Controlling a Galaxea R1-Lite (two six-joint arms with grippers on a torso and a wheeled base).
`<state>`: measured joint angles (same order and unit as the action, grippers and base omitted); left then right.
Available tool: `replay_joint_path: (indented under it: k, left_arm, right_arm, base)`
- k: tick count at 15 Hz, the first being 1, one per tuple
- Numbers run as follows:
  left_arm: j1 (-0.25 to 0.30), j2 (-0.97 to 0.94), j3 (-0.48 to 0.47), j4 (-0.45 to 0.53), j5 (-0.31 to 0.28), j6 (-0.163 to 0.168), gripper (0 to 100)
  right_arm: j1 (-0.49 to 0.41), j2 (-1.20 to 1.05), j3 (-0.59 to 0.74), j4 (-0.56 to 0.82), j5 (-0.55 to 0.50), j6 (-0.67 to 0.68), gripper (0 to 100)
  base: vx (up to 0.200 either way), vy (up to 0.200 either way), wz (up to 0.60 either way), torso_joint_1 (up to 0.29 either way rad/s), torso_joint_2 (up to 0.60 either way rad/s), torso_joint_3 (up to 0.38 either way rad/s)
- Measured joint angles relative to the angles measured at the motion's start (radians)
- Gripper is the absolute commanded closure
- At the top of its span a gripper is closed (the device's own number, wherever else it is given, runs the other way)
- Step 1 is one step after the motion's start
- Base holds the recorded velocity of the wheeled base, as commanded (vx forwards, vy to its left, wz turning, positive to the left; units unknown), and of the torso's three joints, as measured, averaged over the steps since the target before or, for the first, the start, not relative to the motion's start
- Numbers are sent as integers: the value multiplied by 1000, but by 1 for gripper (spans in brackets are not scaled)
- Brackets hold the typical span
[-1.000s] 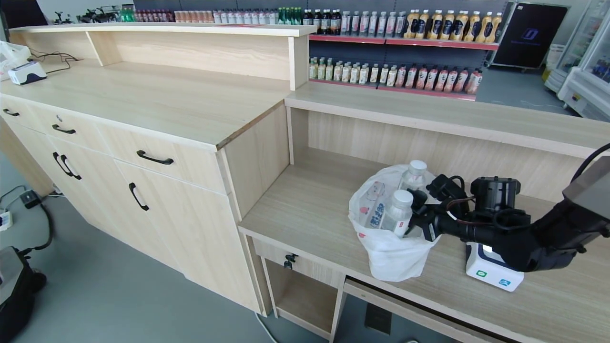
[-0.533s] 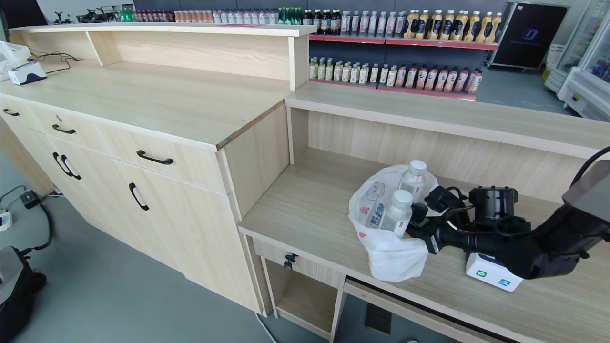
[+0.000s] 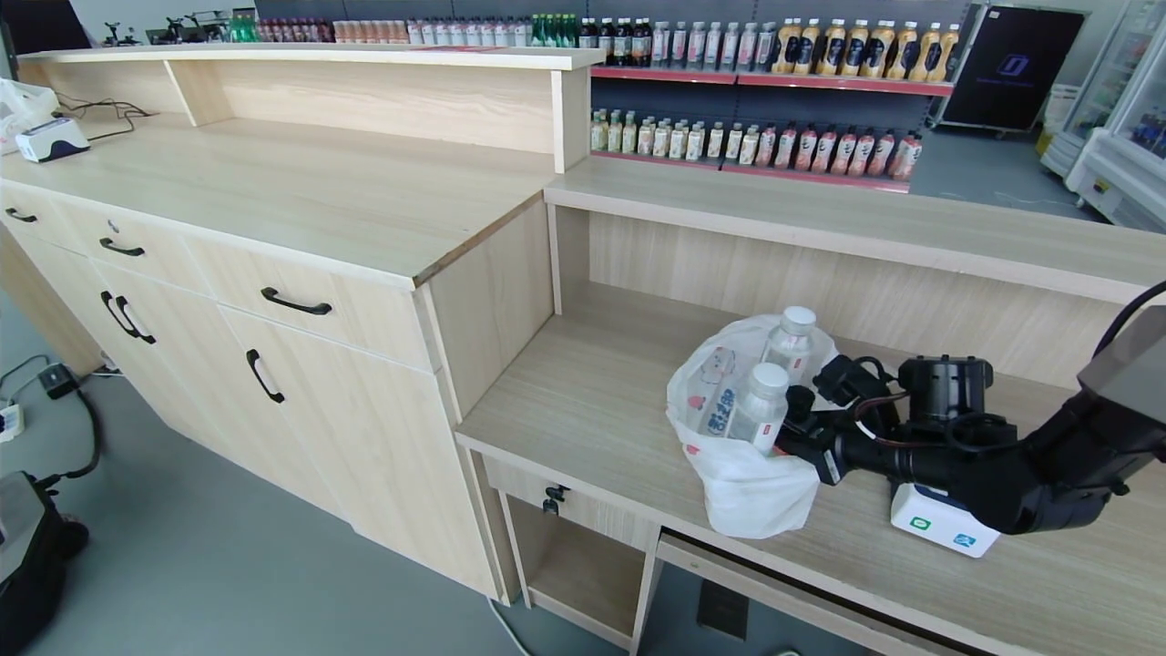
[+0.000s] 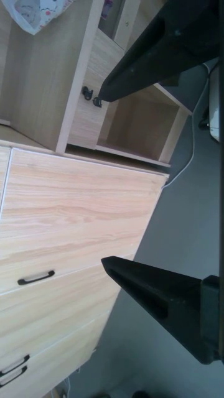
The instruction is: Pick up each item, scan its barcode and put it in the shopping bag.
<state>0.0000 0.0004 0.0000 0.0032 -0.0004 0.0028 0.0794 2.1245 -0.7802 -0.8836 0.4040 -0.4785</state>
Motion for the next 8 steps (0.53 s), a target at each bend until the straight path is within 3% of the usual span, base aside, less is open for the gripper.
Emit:
replay_joint_path:
  k: [8]
  left_arm:
    - [0, 0, 0, 0, 0, 0, 0]
  right_arm:
    - [-14, -33, 8, -7, 2, 9, 0]
  base:
    - [0, 0, 0, 0, 0, 0]
